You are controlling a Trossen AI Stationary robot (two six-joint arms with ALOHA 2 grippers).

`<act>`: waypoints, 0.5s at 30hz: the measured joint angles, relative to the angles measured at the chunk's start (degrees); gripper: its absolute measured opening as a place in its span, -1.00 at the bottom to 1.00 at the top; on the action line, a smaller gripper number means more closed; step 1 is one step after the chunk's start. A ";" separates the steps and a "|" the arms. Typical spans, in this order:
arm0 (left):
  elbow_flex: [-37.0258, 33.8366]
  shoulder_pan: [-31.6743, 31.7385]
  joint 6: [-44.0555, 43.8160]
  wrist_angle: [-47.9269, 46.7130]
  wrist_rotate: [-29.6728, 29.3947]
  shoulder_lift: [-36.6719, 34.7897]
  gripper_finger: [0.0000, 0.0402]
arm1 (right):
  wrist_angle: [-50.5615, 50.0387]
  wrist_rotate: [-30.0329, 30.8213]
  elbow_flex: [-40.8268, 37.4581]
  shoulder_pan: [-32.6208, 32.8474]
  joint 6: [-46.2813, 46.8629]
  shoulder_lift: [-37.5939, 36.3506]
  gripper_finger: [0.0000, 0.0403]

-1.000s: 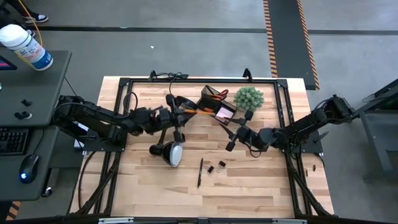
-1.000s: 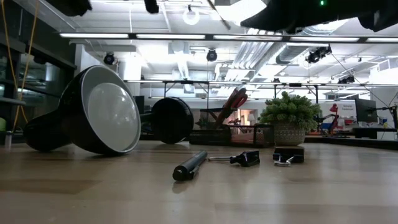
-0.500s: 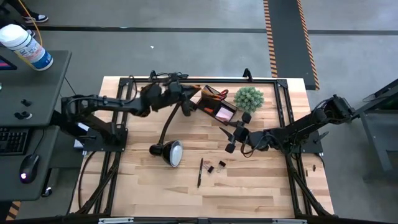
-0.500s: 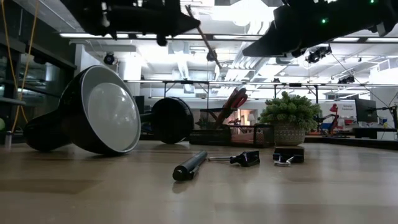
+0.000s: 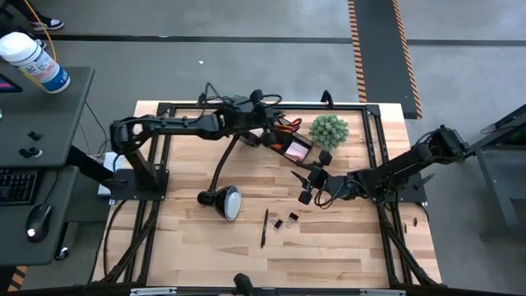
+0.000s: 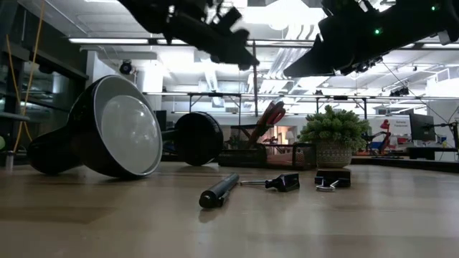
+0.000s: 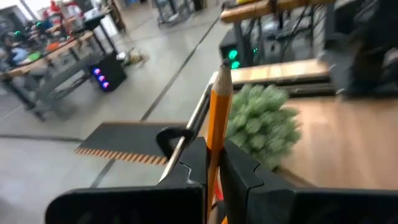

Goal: Pick and place office supplies into organizer
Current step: Put the orange pencil into the desk organizer

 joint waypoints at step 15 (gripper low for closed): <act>2.50 2.53 -1.84 -6.38 -3.30 6.81 -1.00 | -0.41 -1.27 0.00 0.07 0.27 0.00 -0.40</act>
